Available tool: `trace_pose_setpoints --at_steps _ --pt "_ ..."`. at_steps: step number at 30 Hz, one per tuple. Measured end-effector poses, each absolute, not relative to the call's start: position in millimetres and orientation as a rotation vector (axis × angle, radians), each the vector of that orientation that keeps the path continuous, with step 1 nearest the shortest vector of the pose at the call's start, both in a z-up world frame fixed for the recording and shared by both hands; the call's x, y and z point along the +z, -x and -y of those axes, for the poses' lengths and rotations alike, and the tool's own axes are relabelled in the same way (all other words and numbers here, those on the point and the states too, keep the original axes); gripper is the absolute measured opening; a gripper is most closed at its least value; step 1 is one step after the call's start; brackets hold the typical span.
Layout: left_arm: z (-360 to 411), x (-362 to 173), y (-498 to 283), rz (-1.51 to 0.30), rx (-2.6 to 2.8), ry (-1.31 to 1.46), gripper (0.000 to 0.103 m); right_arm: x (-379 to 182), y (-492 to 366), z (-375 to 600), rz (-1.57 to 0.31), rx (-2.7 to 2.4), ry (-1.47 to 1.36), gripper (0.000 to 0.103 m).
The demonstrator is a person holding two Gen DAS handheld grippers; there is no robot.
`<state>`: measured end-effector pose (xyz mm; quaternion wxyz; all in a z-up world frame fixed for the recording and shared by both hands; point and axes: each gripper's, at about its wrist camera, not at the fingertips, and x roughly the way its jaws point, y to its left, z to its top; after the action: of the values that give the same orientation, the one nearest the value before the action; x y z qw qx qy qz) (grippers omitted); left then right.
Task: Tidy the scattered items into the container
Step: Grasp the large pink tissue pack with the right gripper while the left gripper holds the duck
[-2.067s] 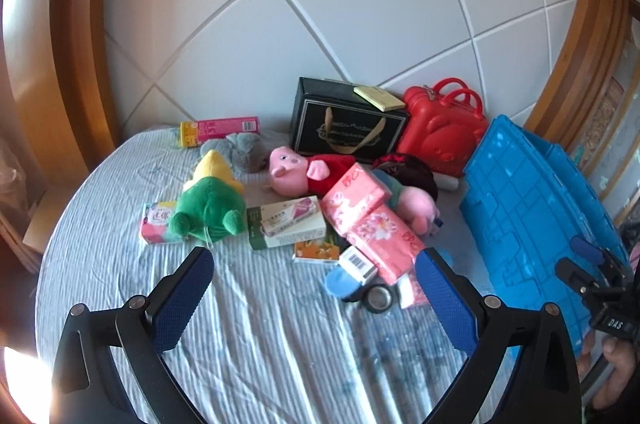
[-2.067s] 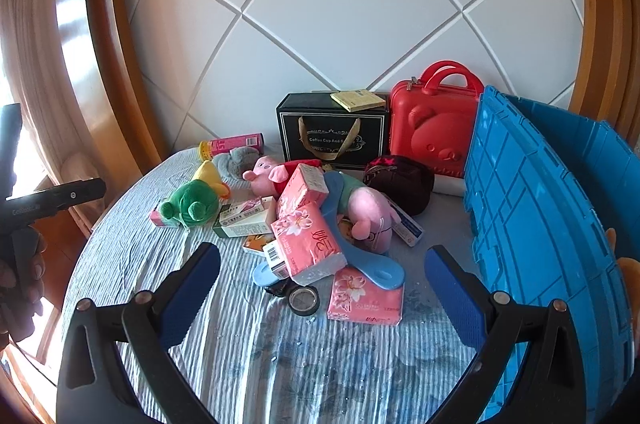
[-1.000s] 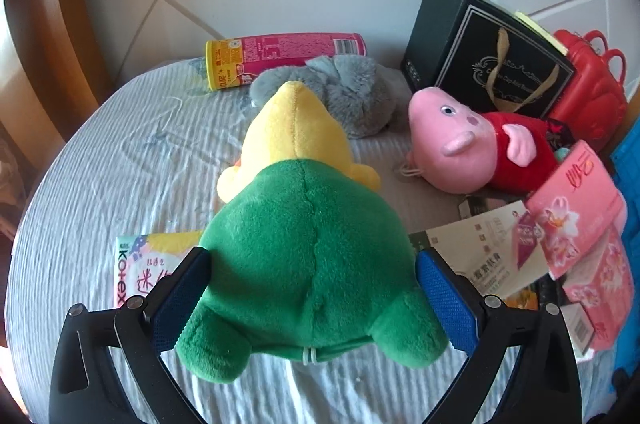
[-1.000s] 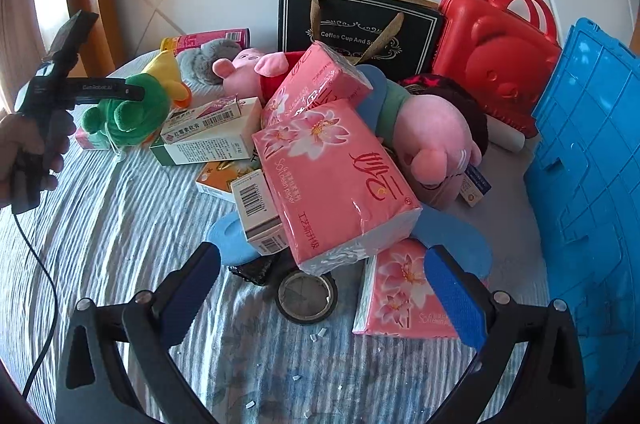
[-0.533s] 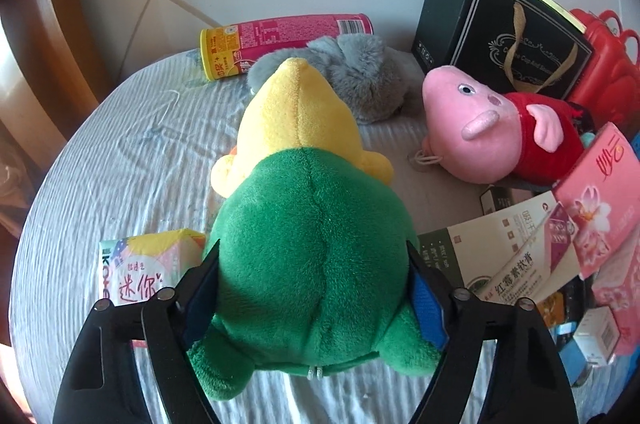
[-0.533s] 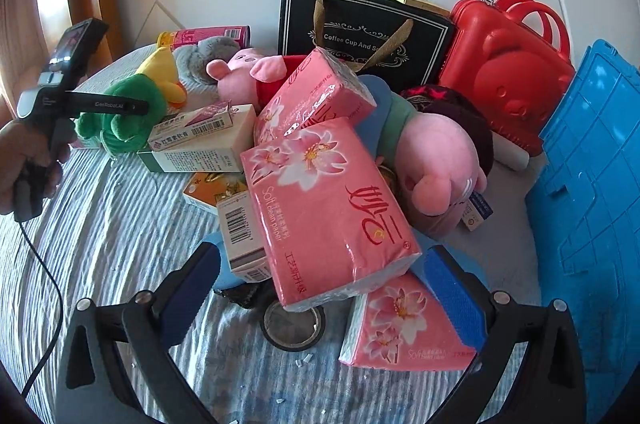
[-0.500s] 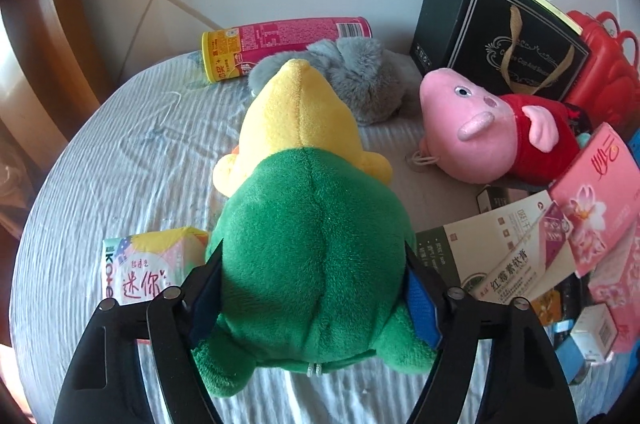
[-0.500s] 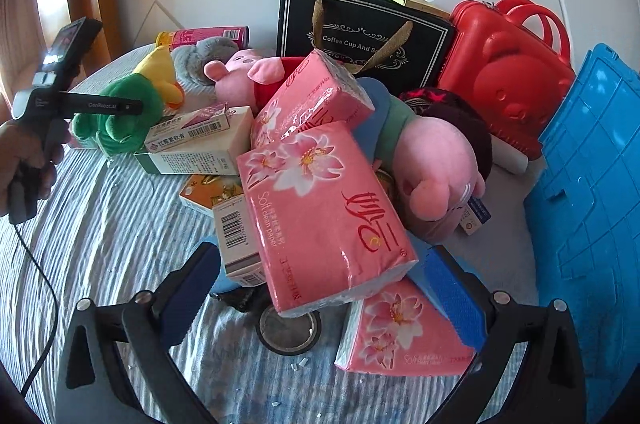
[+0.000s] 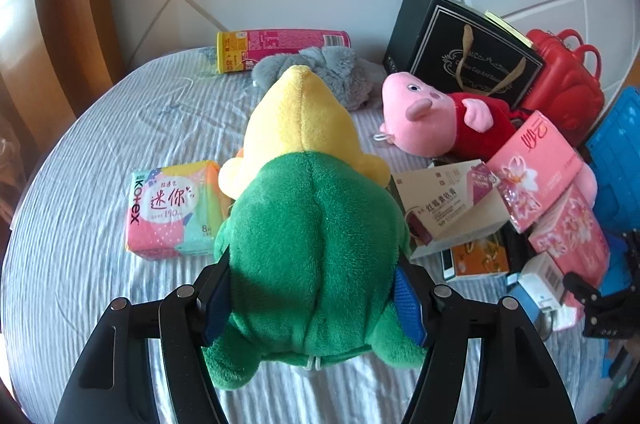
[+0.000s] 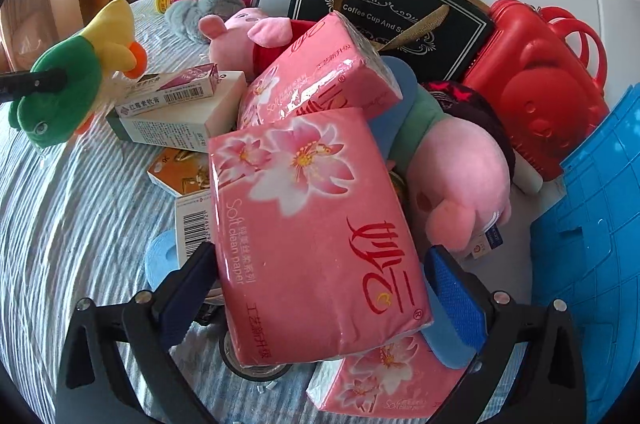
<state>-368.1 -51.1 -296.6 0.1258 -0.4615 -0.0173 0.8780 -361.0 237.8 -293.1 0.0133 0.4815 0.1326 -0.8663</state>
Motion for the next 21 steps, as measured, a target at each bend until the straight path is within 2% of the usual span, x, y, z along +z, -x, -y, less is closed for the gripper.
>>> trace_pose_setpoints --at_steps 6,21 --pt "54 -293 347 0.031 2.567 1.343 0.067 -286 351 -230 -0.424 -2.695 -1.503 0.086" --pt "72 -257 287 0.034 2.591 1.317 0.067 -241 278 -211 -0.248 -2.718 -1.444 0.085"
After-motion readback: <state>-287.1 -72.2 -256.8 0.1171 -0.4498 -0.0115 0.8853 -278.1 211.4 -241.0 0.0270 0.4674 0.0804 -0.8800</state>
